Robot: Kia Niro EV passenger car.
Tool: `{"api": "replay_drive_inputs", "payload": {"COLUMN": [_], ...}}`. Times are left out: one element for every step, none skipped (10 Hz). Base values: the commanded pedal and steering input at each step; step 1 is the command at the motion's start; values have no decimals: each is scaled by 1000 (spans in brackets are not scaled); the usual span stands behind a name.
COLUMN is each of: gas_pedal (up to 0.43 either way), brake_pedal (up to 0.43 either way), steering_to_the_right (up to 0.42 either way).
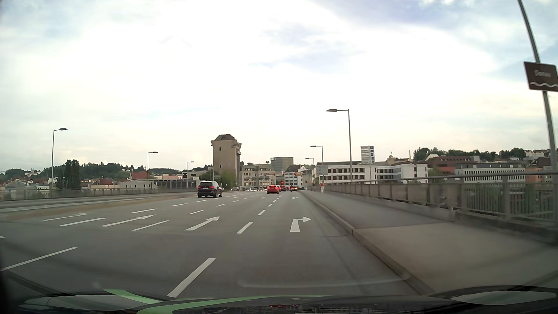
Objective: Follow the waypoints while adhering to traffic rules and regulations
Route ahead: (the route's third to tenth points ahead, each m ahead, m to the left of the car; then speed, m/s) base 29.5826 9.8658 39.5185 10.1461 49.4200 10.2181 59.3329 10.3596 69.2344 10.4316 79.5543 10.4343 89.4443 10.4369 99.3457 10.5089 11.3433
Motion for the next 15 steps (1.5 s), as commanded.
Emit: {"api": "replay_drive_inputs", "payload": {"gas_pedal": [79, 79, 79, 79, 79, 79, 67, 67, 79, 79, 79, 79, 79, 79, 79], "brake_pedal": [0, 0, 0, 0, 0, 0, 0, 0, 0, 0, 0, 0, 0, 0, 0], "steering_to_the_right": [-5, -6, -6, -5, -2, -1, -2, -2, -2, -2, -1, -1, 0, 0, 0]}}
